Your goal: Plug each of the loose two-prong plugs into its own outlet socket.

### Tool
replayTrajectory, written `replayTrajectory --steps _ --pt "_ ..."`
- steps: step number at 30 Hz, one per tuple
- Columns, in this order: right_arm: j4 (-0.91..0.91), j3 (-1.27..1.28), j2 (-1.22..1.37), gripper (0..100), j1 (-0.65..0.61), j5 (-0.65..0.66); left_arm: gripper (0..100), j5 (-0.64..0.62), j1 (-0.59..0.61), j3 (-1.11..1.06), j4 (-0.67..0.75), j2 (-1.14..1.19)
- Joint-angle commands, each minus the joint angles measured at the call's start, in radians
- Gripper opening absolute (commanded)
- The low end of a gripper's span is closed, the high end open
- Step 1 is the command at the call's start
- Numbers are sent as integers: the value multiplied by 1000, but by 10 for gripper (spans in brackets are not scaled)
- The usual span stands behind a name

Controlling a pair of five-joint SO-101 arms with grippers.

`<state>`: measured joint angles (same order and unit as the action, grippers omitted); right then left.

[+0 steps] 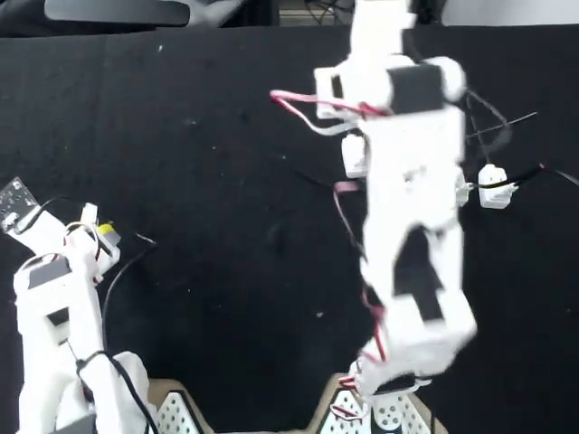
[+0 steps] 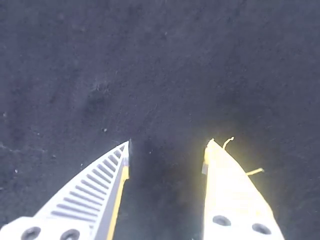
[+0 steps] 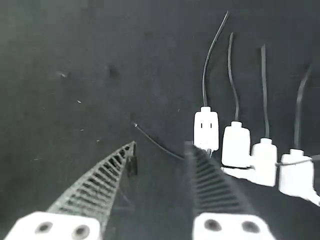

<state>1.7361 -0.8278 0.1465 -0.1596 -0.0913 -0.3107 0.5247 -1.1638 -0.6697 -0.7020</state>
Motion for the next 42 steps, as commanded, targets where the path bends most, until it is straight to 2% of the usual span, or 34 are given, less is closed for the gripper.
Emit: replayTrajectory --steps 1,6,12,15,17,19,21,23,28,31,34,37,40,42 --pt "17 188 -289 11 20 -3 184 60 -48 -7 -11 -173" --pt "-21 487 -593 11 58 74 25 141 -108 -133 -11 -485" --pt "-176 967 -951 15 176 227 42 235 -206 -286 -12 -789" --pt "-230 1282 -1102 12 190 328 45 247 -237 -341 -12 -905" --pt "-259 1458 -1210 15 181 351 47 245 -263 -364 -12 -980" --pt "-316 1603 -1325 15 189 298 47 247 -294 -378 -23 -1060" --pt "-356 1715 -1446 15 206 209 48 261 -306 -389 -97 -1129" --pt "-402 1831 -1570 15 207 157 48 327 -315 -384 -161 -1128" --pt "-503 2138 -1879 15 152 135 48 485 -331 -409 -358 -1123" --pt "-502 2293 -2046 15 150 133 48 470 -302 -361 -483 -1123" --pt "-551 2385 -2031 15 149 55 48 416 -308 -380 -583 -1123" --pt "-603 2453 -2011 15 146 -5 44 404 -297 -519 -543 -1123" --pt "-592 2517 -2000 15 152 -5 43 408 -265 -535 -572 -1122" --pt "-509 2513 -2008 15 153 -5 43 405 -240 -535 -606 -1122"
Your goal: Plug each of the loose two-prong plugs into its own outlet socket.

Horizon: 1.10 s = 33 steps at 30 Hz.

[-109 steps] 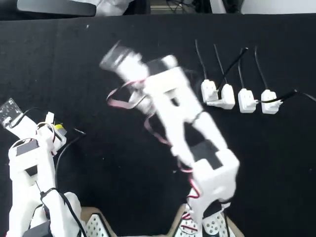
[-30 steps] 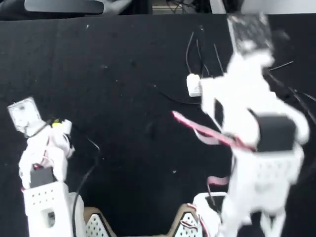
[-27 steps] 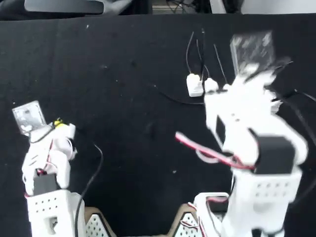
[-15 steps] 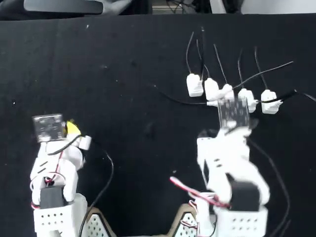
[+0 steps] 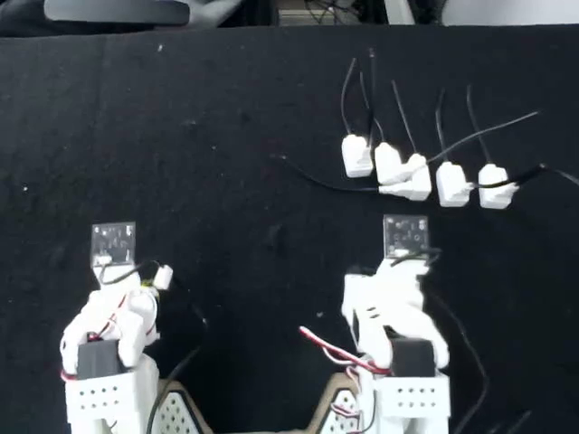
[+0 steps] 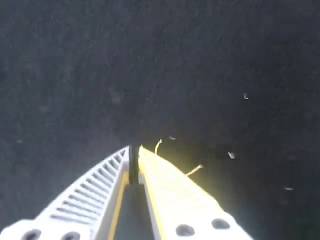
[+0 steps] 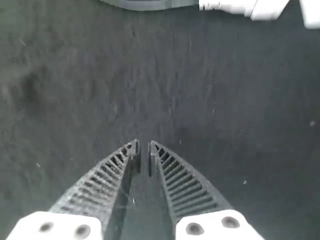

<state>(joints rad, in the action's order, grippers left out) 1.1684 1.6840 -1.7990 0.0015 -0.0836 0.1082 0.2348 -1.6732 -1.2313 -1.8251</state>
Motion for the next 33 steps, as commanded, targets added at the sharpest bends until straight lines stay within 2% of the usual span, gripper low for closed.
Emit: replayTrajectory --steps 1,33 --pt "120 1 -64 12 -9 -11 43 -12 64 -25 -41 2" --pt "123 2 -70 12 -11 -11 43 -14 87 -25 -41 2"
